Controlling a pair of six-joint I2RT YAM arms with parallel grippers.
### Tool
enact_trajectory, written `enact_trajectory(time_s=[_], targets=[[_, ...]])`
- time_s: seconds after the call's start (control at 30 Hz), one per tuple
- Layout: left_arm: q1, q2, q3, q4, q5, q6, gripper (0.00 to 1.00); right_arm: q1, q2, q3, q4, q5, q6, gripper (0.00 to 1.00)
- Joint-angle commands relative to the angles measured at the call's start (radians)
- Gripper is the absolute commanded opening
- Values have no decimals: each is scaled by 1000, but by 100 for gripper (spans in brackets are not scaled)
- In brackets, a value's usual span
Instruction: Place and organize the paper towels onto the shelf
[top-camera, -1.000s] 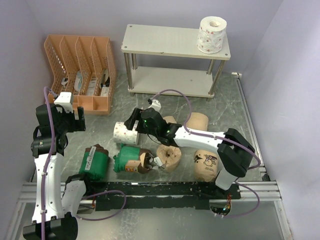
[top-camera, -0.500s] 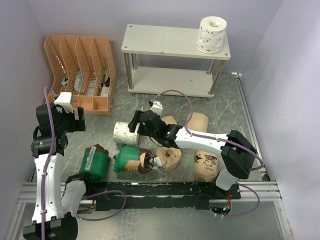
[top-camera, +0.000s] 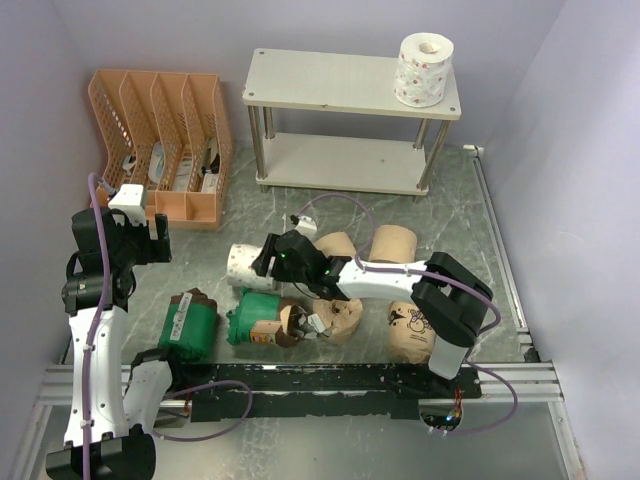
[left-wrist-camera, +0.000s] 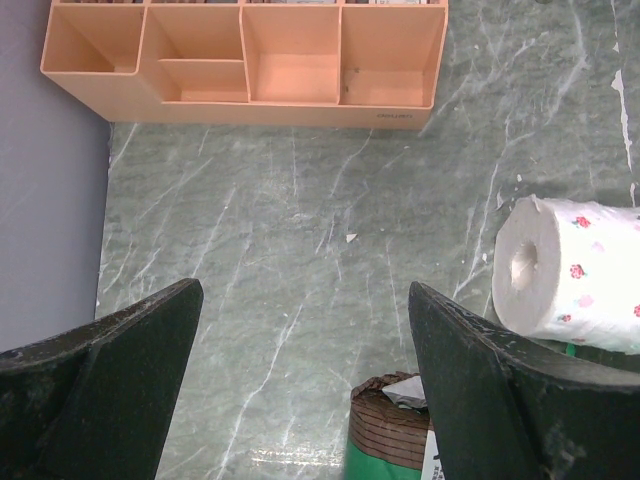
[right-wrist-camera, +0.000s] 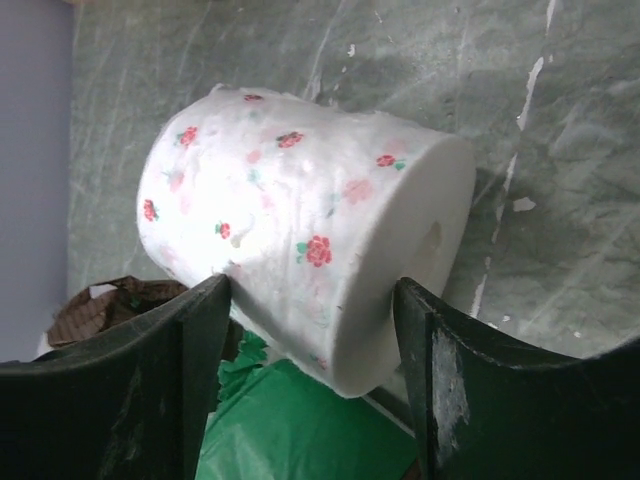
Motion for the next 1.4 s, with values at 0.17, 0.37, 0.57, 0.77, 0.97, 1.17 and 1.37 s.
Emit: enact_trajectory(time_s=[0.17,0.37,0.57,0.77,0.97,1.17,1.37], targets=[[7,-1,19,7,26,11,95,-28,36,-39,108,-56,7,19],[8,2,20,6,27,10,95,-36,-3,12,70,-73,-123,0],[7,-1,19,6,31,12,95,-34,-35,456,-477,110,-567,0],[-1,1,18,8,38,12,95,-30,86,948,-1013,468,-852,0],[-6,-1,17,8,37,10,95,-29,180,1256,-1305,674,-969,0],[-25,-6,18,8,28,5,95,-29,126,1297,-1251,905,-1120,0],[-52,-3,20,6,26,2,95,-30,65,1331,-944,1089,-1406,0]])
